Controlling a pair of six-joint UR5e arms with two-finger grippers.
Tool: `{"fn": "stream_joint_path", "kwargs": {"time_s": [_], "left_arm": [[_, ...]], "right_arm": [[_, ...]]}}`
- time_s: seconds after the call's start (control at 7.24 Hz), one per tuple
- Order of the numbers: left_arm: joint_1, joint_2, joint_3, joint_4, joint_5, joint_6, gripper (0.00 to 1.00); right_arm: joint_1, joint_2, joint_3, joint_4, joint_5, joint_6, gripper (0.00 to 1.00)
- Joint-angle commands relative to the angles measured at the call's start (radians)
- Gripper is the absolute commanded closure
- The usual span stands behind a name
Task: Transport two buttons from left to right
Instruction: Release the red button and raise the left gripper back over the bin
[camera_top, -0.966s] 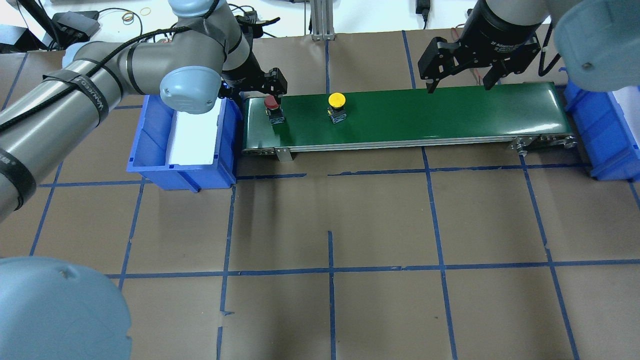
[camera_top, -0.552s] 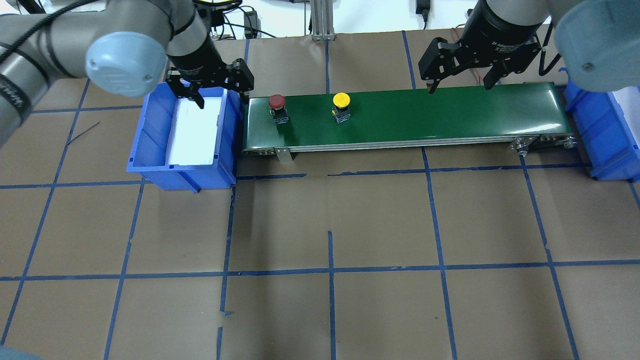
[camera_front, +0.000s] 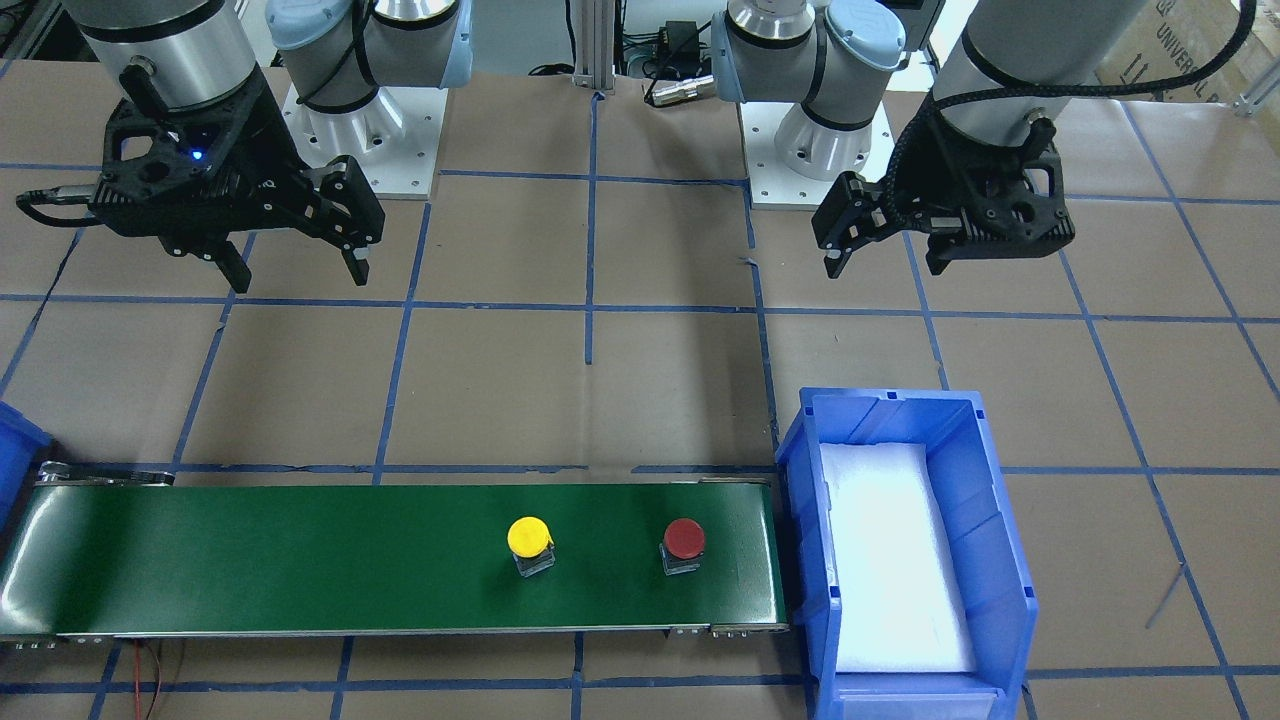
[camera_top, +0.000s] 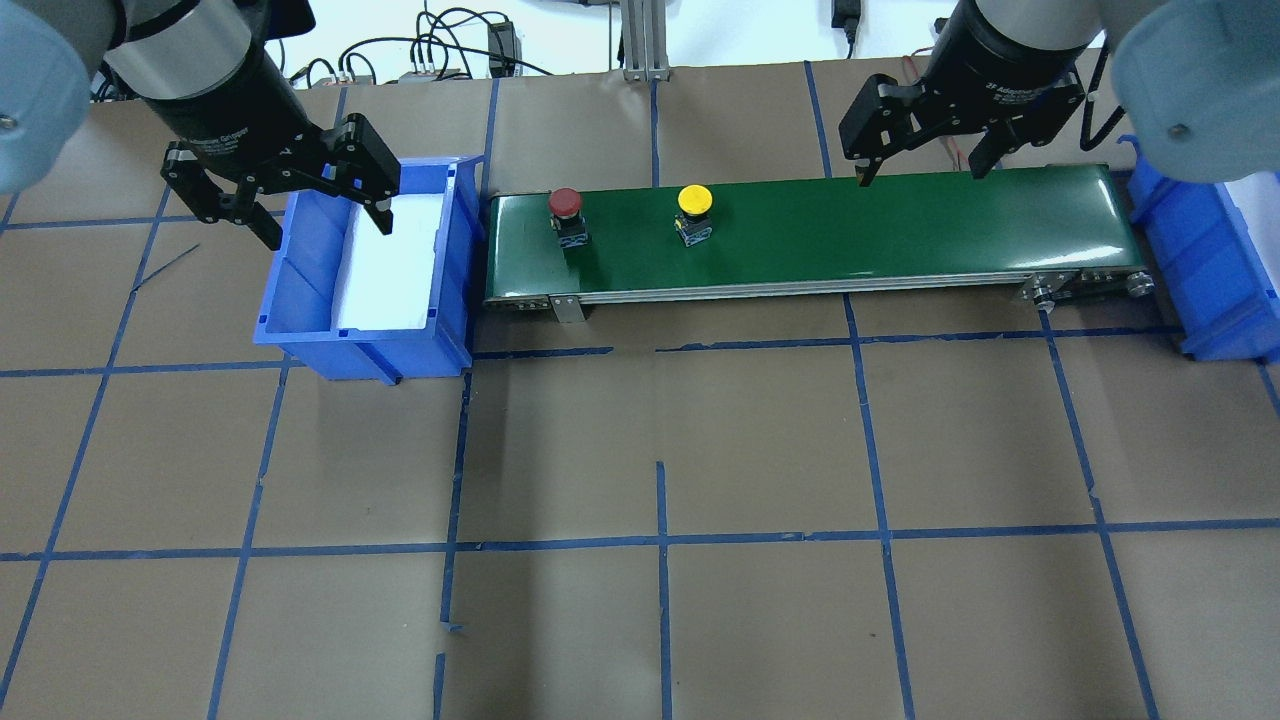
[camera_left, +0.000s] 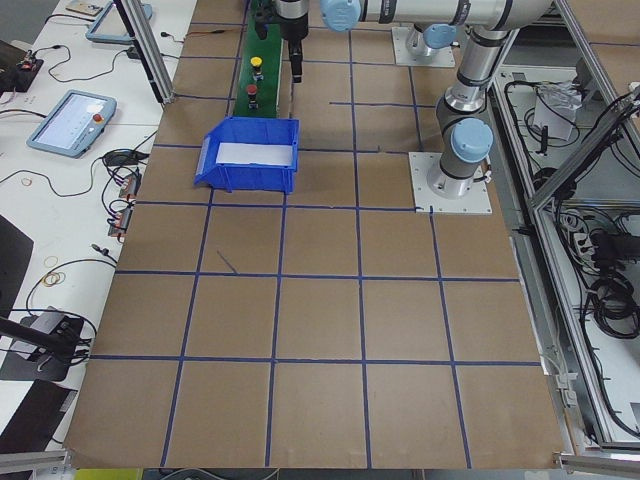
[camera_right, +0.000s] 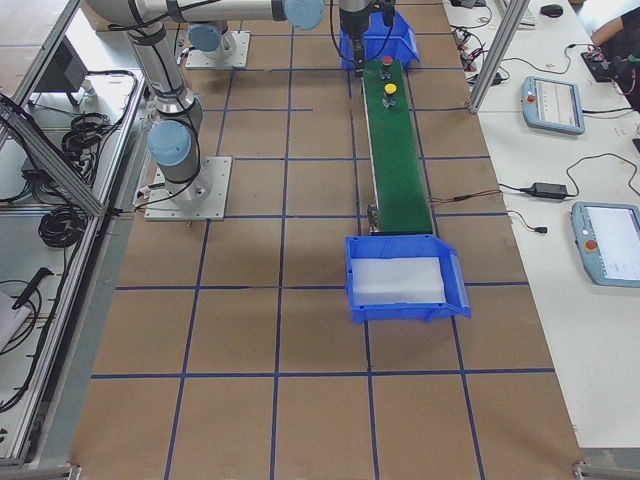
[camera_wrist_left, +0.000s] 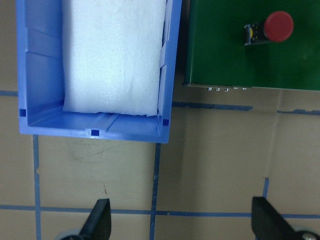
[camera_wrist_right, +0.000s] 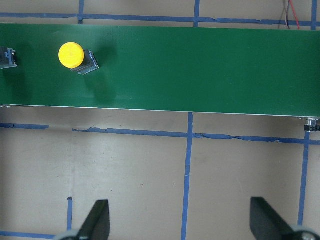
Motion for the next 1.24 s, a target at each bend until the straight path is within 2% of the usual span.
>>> {"fn": "stream_joint_path", "kwargs": {"time_s": [0.0,0.41,1.1], "left_arm": [[0.016,-0.008,0.000,-0.006,0.018,0.004,0.00],[0.004,-0.012,-0.050,0.005,0.019,0.006,0.00],[-0.001,-0.005,-0.046,0.013,0.016,0.003,0.00]], "right_arm": [[-0.005,0.001,0.000,0.000,-0.001,-0.018,0.00],[-0.009,0.001,-0.001,0.000,-0.007,-0.018,0.00],[-0.009,0.001,-0.001,0.000,0.002,-0.019,0.00]]}}
